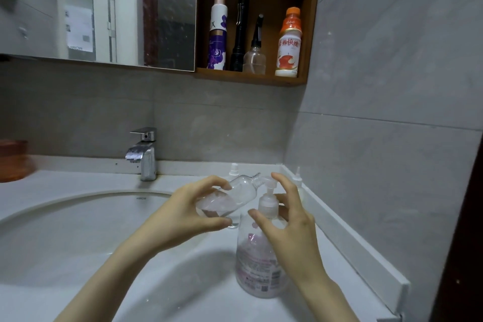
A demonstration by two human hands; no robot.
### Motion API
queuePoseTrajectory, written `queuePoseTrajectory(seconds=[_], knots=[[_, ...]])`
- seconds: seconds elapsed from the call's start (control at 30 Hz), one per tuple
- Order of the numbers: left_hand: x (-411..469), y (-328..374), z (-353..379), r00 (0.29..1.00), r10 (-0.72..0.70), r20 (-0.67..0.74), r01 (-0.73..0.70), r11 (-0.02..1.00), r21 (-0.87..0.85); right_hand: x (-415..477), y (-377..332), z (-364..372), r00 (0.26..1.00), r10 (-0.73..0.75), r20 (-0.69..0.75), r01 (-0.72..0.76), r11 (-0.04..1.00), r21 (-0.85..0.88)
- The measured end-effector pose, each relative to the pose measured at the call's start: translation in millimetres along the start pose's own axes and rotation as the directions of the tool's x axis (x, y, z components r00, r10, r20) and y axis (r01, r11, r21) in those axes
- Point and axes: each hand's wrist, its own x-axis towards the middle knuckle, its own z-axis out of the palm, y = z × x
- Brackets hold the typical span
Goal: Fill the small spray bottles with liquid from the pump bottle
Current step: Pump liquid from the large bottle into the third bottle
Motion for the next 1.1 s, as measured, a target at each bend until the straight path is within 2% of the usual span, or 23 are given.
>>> queuePoseTrajectory(seconds=[0.27,0.47,0.63,0.87,1.1], knots=[[-5,5,0,1.000,0.006,-0.030,-0.005,0.999,0.042,7,5,8,0.987,-0.122,-0.105,0.112,0.989,-0.099],[-3,3,2,1.000,-0.014,-0.024,0.015,1.000,0.012,3,8,14,0.987,-0.091,-0.134,0.083,0.995,-0.064],[-4,0,5,0.998,-0.053,-0.025,0.051,0.997,-0.056,-1,9,12,0.991,-0.069,-0.116,0.060,0.995,-0.075],[-5,-6,9,0.998,-0.006,-0.056,0.001,0.995,-0.096,3,7,15,0.989,-0.083,-0.125,0.077,0.996,-0.052],[-10,-8,15,0.994,-0.033,-0.103,0.015,0.984,-0.177,-3,7,13,0.996,-0.066,-0.062,0.060,0.993,-0.101]])
